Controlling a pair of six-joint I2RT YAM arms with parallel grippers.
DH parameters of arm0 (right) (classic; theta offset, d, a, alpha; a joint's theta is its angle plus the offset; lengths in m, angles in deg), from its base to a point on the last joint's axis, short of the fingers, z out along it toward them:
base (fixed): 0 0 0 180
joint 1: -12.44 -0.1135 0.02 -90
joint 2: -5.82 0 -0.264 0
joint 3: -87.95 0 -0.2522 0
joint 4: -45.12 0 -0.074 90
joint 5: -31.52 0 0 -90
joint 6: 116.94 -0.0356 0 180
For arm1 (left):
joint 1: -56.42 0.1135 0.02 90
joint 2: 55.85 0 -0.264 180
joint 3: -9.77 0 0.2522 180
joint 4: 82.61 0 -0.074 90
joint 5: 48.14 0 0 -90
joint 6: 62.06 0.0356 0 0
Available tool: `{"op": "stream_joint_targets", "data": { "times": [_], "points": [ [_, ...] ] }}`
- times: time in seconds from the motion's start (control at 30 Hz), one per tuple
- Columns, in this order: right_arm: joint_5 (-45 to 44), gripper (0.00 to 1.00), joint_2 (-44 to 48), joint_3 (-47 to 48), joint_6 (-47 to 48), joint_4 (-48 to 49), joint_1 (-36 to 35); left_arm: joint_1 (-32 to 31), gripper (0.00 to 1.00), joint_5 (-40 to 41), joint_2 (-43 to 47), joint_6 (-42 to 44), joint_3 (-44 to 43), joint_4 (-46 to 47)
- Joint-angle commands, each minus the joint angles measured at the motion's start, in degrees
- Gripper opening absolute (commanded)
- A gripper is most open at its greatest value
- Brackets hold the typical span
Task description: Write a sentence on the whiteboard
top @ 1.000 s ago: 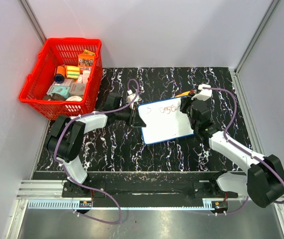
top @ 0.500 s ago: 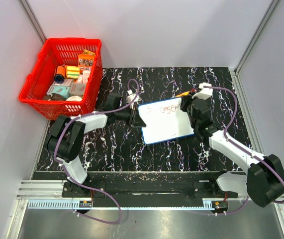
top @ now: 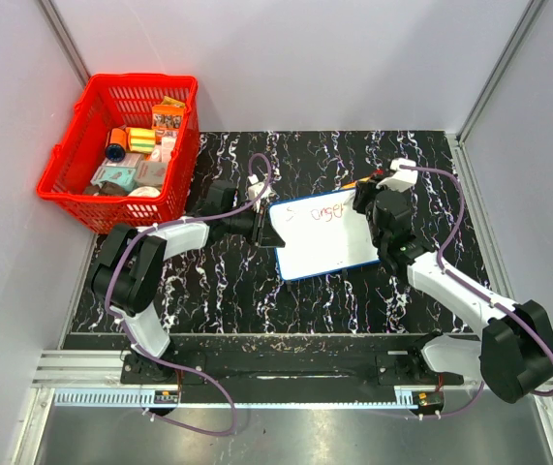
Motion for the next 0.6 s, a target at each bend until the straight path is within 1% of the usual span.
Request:
{"op": "stream_joint_targets", "data": {
  "times": [0.0,0.27,0.57],
  "points": [
    [-2.7,0.0,-0.1,2.3,0.5,2.6,0.5,-0.8,0.0,8.3,-1.3,7.2,0.5,-3.2],
    [-3.5,0.0,0.0,1.5,0.4,1.3,1.0,-0.8,0.0,8.3,-1.3,7.2,0.5,-3.1],
    [-2.1,0.0,0.0,0.9,-0.1,1.2,1.1,-0.8,0.0,8.4,-1.2,7.2,0.6,-3.2]
  ]
}}
